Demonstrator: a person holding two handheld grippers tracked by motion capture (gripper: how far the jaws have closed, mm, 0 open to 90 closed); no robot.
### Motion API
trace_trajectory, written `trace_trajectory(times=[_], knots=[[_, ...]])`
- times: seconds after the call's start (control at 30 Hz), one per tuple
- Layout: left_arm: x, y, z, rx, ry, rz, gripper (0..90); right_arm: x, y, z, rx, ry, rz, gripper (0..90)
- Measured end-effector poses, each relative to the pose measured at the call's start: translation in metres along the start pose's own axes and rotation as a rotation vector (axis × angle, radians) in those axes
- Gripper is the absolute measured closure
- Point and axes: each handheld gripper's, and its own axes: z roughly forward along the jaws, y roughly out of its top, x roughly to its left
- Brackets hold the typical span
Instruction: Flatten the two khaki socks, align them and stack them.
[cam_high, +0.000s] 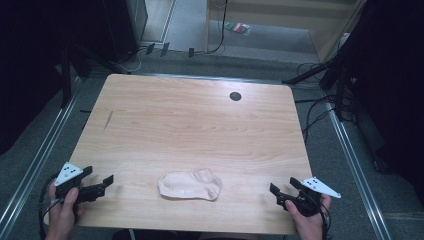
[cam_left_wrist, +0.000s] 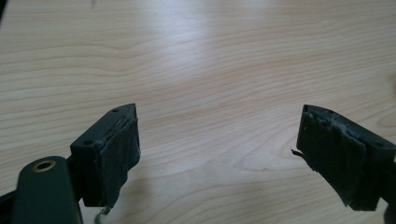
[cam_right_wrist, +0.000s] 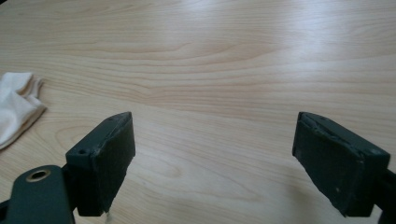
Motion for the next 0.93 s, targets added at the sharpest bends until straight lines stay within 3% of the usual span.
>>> trace_trajectory(times=[0.2, 0.4, 0.5, 0.73, 0.93], knots=[[0.024, -0.001, -0.010, -0.022, 0.060, -0.036, 14.1, -0.015, -0.005, -0.008, 0.002, -0.030, 0.024, 13.3], [0.038, -0.004, -0.012, -0.025, 0.097, -0.057, 14.1, -0.025, -0.007, -0.015, -0.008, -0.068, 0.031, 13.4], [0.039, -0.005, -0.008, -0.017, 0.092, -0.073, 14.1, -0.027, -0.008, -0.014, -0.009, -0.065, 0.037, 13.4], [0.036, -0.005, -0.005, 0.004, 0.094, -0.045, 13.9, -0.025, -0.009, -0.012, 0.004, -0.066, 0.017, 13.4], [0.039, -0.004, -0.002, 0.031, 0.069, -0.066, 12.0, -0.024, -0.010, -0.012, 0.005, -0.078, 0.024, 13.1]])
